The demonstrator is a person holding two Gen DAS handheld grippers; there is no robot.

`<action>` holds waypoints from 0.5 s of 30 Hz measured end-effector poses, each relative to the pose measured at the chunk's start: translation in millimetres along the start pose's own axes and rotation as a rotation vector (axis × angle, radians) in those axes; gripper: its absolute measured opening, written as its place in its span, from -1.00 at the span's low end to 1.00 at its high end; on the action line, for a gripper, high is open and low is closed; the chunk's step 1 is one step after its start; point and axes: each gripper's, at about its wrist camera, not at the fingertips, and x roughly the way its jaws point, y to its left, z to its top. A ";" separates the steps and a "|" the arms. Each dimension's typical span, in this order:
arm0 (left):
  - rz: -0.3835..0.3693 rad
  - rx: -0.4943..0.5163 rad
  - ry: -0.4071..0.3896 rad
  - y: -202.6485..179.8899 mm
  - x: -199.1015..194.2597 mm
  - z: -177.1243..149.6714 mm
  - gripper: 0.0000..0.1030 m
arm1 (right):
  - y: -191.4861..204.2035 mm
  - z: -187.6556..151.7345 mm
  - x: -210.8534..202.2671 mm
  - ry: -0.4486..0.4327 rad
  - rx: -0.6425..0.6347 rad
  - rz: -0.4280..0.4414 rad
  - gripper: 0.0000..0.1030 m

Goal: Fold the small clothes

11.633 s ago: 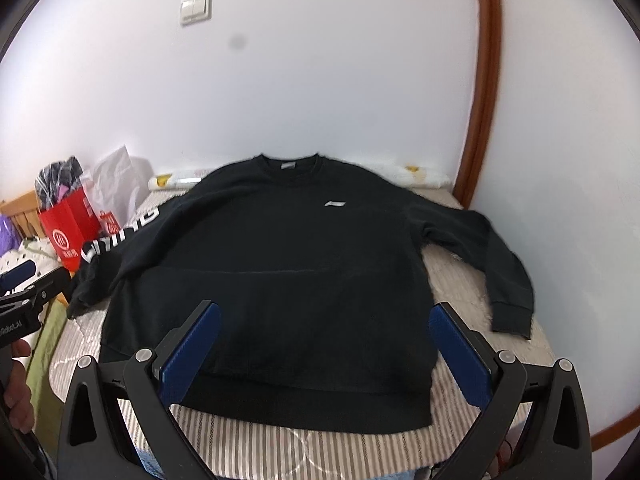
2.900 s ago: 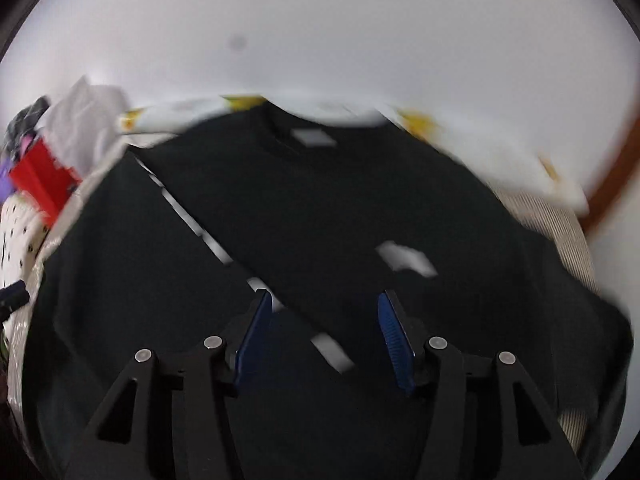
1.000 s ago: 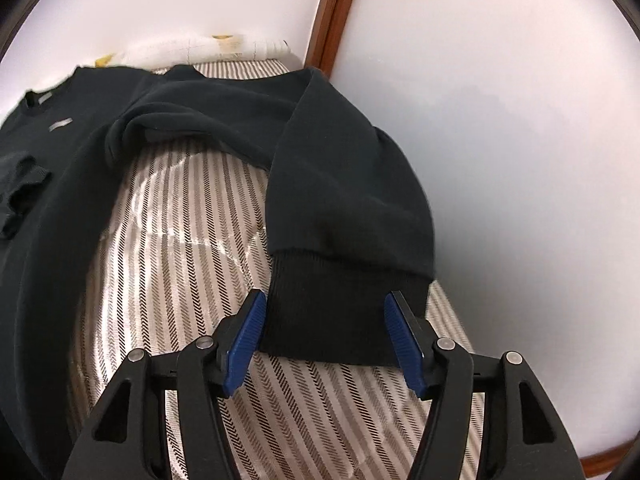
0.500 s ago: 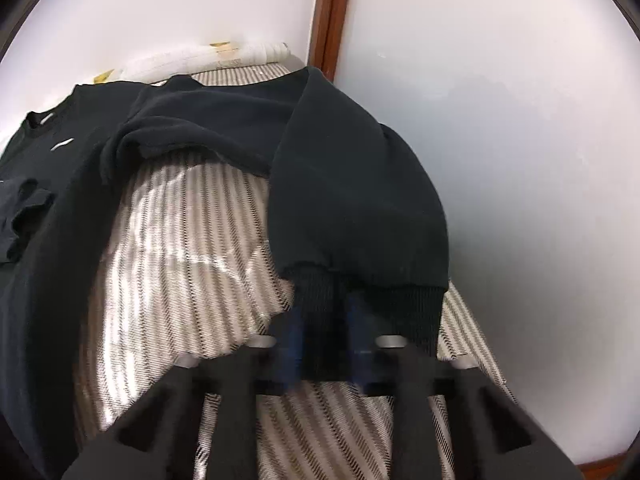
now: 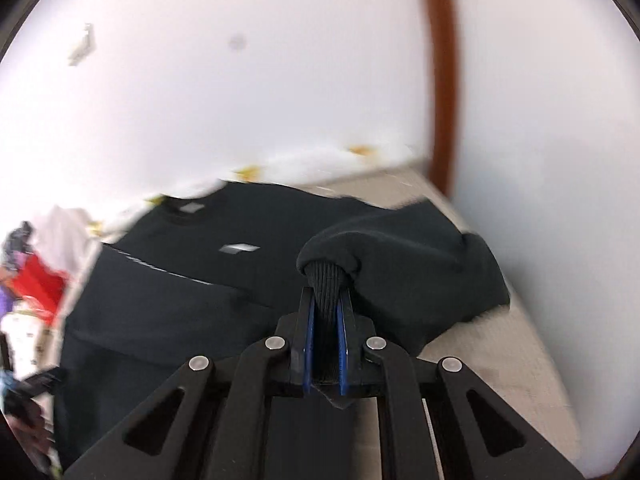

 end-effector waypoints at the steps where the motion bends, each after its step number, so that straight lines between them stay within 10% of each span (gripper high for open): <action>1: -0.008 -0.004 -0.001 6.3 -1.2 0.0 0.39 | 22.7 5.9 3.5 -0.001 -0.005 0.031 -0.82; 15: -0.058 -0.045 -0.028 53.4 0.6 9.1 0.39 | 266.2 17.0 53.4 0.037 -0.105 0.424 -0.82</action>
